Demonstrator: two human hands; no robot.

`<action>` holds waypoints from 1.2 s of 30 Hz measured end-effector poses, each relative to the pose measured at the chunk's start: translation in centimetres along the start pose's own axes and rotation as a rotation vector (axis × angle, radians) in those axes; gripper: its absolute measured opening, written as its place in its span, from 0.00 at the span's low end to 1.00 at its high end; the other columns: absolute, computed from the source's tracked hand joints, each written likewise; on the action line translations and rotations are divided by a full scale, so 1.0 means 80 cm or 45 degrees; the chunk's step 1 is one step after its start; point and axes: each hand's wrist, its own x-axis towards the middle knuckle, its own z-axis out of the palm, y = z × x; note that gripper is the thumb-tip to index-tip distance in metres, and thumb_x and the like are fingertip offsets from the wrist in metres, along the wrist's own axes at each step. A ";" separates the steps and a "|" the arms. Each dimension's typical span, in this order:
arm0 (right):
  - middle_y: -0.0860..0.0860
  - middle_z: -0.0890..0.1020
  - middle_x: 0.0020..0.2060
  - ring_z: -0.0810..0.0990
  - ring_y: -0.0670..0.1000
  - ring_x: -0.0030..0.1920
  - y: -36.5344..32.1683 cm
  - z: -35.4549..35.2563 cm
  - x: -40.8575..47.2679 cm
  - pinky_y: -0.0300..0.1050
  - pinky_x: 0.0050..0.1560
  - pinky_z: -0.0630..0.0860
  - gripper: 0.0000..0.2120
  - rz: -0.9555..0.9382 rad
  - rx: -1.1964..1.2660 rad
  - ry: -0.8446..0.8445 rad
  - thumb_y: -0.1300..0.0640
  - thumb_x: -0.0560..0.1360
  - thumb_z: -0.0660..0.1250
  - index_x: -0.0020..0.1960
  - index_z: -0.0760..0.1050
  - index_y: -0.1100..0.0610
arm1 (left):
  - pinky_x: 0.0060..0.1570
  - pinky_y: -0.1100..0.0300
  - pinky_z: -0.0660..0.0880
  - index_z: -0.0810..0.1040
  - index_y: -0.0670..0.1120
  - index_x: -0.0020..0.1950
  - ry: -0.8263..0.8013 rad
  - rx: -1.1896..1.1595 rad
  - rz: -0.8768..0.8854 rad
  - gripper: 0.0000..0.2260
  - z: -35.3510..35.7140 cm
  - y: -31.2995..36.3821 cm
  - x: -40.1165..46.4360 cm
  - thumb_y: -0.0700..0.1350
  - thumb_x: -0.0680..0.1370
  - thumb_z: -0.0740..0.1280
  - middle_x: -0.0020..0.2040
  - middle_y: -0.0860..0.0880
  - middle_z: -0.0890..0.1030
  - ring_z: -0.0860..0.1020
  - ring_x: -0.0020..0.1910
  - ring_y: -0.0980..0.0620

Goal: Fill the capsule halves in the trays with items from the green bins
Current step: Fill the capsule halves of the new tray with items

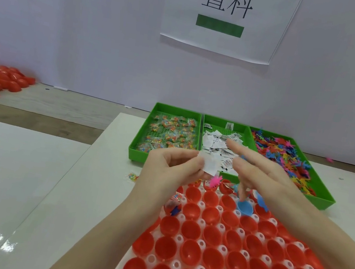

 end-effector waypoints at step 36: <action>0.55 0.84 0.30 0.79 0.45 0.29 0.022 0.029 -0.003 0.35 0.33 0.75 0.02 0.100 0.064 0.085 0.63 0.66 0.75 0.37 0.84 0.58 | 0.41 0.72 0.72 0.83 0.48 0.52 -0.152 0.985 0.092 0.11 -0.028 -0.006 0.018 0.48 0.71 0.72 0.42 0.56 0.82 0.78 0.40 0.63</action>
